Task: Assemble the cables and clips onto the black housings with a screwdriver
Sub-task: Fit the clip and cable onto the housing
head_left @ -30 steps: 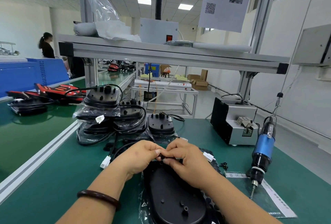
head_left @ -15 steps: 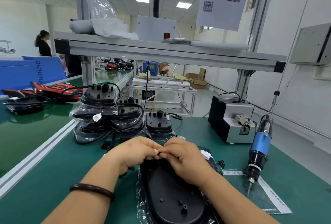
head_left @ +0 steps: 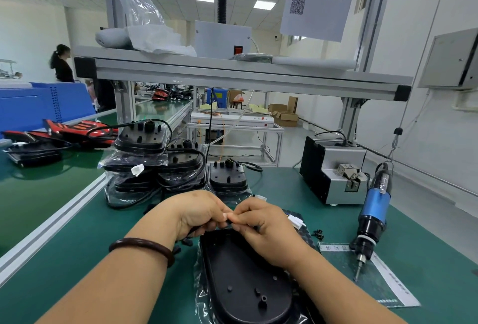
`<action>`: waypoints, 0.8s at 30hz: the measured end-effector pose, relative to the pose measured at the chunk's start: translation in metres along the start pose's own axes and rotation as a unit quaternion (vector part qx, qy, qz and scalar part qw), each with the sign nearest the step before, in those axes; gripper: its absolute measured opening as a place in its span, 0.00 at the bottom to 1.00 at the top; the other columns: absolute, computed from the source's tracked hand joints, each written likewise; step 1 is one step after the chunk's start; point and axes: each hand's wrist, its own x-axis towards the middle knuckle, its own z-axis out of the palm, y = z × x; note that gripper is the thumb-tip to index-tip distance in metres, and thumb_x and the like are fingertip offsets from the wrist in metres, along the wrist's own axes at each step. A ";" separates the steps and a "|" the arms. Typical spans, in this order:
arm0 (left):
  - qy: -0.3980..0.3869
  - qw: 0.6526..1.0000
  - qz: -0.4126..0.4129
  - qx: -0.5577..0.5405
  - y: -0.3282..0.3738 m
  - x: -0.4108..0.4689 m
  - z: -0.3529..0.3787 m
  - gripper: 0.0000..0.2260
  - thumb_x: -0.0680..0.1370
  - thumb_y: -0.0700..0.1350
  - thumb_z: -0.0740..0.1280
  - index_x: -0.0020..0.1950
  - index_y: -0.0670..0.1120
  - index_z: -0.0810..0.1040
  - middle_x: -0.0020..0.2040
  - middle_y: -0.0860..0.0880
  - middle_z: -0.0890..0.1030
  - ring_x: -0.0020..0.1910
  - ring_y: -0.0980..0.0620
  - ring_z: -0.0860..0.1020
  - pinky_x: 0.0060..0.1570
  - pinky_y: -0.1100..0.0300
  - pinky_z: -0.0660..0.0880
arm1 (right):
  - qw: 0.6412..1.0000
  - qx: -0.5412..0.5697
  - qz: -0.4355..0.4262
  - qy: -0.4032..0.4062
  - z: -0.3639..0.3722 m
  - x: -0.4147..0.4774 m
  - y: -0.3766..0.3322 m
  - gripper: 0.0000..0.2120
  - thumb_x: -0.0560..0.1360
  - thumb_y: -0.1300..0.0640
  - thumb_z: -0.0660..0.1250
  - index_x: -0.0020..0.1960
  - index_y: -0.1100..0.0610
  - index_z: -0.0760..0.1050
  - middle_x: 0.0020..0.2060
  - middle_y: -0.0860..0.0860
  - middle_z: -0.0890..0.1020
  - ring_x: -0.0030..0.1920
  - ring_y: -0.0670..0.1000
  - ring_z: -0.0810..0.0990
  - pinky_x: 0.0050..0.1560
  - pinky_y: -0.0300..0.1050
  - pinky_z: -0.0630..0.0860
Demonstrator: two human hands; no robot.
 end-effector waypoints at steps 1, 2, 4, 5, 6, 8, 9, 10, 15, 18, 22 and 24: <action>0.000 1.000 -0.004 -0.007 -0.001 0.000 0.000 0.14 0.77 0.35 0.60 0.44 0.48 0.83 0.31 0.53 0.76 0.27 0.59 0.67 0.27 0.65 0.59 | 1.000 -0.005 -0.004 -0.005 0.000 0.000 0.000 0.06 0.74 0.64 0.70 0.49 0.61 0.84 0.44 0.51 0.81 0.43 0.39 0.75 0.47 0.27 0.70; 0.000 1.000 -0.007 -0.009 -0.001 0.000 -0.001 0.14 0.77 0.34 0.60 0.44 0.48 0.83 0.31 0.52 0.76 0.28 0.58 0.67 0.26 0.65 0.58 | 1.000 -0.008 -0.007 -0.008 -0.001 0.001 0.000 0.05 0.74 0.63 0.70 0.48 0.61 0.84 0.43 0.51 0.81 0.43 0.39 0.75 0.46 0.27 0.69; 0.008 1.000 -0.009 0.008 0.000 0.000 -0.001 0.14 0.77 0.35 0.60 0.43 0.48 0.84 0.32 0.51 0.76 0.28 0.57 0.66 0.26 0.65 0.58 | 1.000 -0.008 -0.002 -0.004 0.001 0.000 0.000 0.05 0.74 0.63 0.70 0.48 0.61 0.85 0.43 0.51 0.81 0.42 0.40 0.75 0.46 0.27 0.70; 0.010 1.000 -0.008 0.022 0.000 0.000 -0.001 0.14 0.77 0.36 0.60 0.43 0.48 0.84 0.31 0.52 0.76 0.28 0.58 0.66 0.26 0.65 0.58 | 1.000 -0.005 0.007 0.004 0.002 0.000 0.000 0.06 0.73 0.63 0.71 0.48 0.60 0.85 0.43 0.51 0.81 0.42 0.40 0.76 0.46 0.28 0.71; 0.010 0.999 -0.005 0.030 0.001 0.000 0.000 0.14 0.77 0.36 0.60 0.43 0.49 0.84 0.30 0.53 0.76 0.27 0.59 0.67 0.25 0.66 0.58 | 1.000 0.000 0.018 0.015 0.003 0.000 0.001 0.06 0.73 0.63 0.71 0.49 0.59 0.85 0.43 0.51 0.82 0.42 0.41 0.76 0.46 0.29 0.72; 0.011 1.000 0.005 0.025 0.002 0.001 0.002 0.13 0.78 0.37 0.61 0.43 0.48 0.84 0.29 0.55 0.76 0.25 0.61 0.67 0.24 0.67 0.58 | 0.998 0.017 0.043 0.035 0.005 -0.002 0.001 0.08 0.73 0.64 0.71 0.50 0.57 0.85 0.43 0.49 0.82 0.43 0.42 0.78 0.47 0.32 0.73; 0.017 1.000 0.008 0.016 0.001 0.002 0.003 0.13 0.77 0.37 0.61 0.42 0.48 0.83 0.29 0.55 0.76 0.24 0.61 0.67 0.24 0.68 0.58 | 0.997 0.028 0.053 0.044 0.006 -0.002 0.002 0.08 0.72 0.64 0.72 0.50 0.56 0.85 0.42 0.49 0.82 0.44 0.43 0.79 0.48 0.34 0.75; 0.027 1.000 0.009 0.006 0.001 0.003 0.004 0.11 0.77 0.37 0.62 0.40 0.47 0.83 0.28 0.55 0.76 0.24 0.61 0.67 0.25 0.68 0.58 | 0.996 0.040 0.062 0.053 0.006 -0.003 0.003 0.10 0.72 0.64 0.72 0.51 0.55 0.85 0.42 0.48 0.83 0.44 0.43 0.80 0.49 0.36 0.76; 0.052 0.999 -0.018 -0.002 0.005 0.001 0.006 0.11 0.76 0.39 0.64 0.41 0.48 0.84 0.29 0.55 0.77 0.26 0.61 0.68 0.26 0.67 0.59 | 0.994 0.037 0.053 0.083 0.005 -0.002 0.002 0.05 0.70 0.62 0.73 0.45 0.57 0.84 0.39 0.48 0.84 0.41 0.44 0.80 0.45 0.39 0.78; 0.053 0.998 -0.031 0.001 0.007 -0.001 0.007 0.13 0.76 0.38 0.61 0.41 0.49 0.85 0.30 0.55 0.77 0.27 0.61 0.68 0.29 0.66 0.59 | 0.998 0.011 0.010 0.060 0.003 -0.001 -0.001 0.05 0.71 0.64 0.72 0.46 0.58 0.85 0.40 0.51 0.84 0.42 0.44 0.79 0.46 0.38 0.77; 0.054 0.997 -0.031 0.035 0.010 -0.004 0.009 0.15 0.76 0.37 0.59 0.38 0.49 0.83 0.28 0.55 0.75 0.25 0.60 0.66 0.27 0.66 0.58 | 0.997 -0.057 -0.049 0.019 -0.001 0.002 -0.004 0.05 0.72 0.64 0.71 0.47 0.59 0.84 0.40 0.52 0.83 0.41 0.49 0.80 0.43 0.39 0.77; 0.056 0.997 -0.035 0.047 0.011 -0.005 0.010 0.16 0.76 0.37 0.59 0.34 0.49 0.81 0.28 0.54 0.74 0.25 0.60 0.65 0.26 0.67 0.58 | 0.994 -0.075 -0.073 0.010 -0.002 0.003 -0.006 0.06 0.72 0.65 0.71 0.47 0.60 0.84 0.40 0.52 0.83 0.40 0.50 0.81 0.43 0.38 0.77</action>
